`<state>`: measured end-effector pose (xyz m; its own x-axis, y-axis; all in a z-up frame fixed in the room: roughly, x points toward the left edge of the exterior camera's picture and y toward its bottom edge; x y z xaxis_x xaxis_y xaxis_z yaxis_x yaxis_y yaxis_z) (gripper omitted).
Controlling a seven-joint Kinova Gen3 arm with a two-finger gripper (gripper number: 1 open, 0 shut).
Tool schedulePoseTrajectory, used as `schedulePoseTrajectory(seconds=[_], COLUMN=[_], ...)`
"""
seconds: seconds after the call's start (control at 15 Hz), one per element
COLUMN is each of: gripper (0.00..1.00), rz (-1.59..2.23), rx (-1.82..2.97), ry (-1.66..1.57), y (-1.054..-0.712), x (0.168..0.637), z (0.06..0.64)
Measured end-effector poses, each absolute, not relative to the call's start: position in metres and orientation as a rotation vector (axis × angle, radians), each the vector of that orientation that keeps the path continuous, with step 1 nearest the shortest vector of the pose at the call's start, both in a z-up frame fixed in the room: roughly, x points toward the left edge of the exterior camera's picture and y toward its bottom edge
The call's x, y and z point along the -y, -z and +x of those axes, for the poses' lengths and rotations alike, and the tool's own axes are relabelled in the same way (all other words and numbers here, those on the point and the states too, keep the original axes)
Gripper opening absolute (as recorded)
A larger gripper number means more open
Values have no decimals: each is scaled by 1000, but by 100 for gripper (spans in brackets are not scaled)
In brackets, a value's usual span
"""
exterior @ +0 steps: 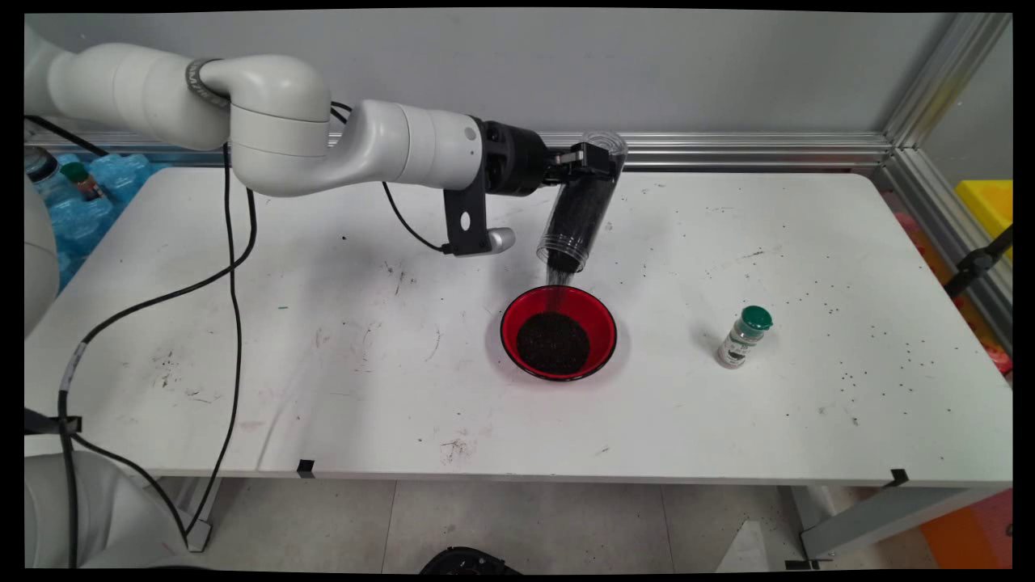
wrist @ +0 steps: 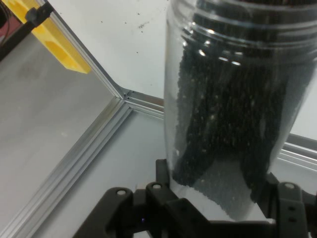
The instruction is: Pour the black seasoning powder in the red bowl
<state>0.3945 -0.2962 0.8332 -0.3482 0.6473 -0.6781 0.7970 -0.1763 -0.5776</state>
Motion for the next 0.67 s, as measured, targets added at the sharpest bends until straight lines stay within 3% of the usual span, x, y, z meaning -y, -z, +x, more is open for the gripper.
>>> schedulePoseTrajectory(seconds=[0.67], gripper=[0], rz=[1678], rx=[-1970], ry=[1566], y=[-832], x=[296], z=[394])
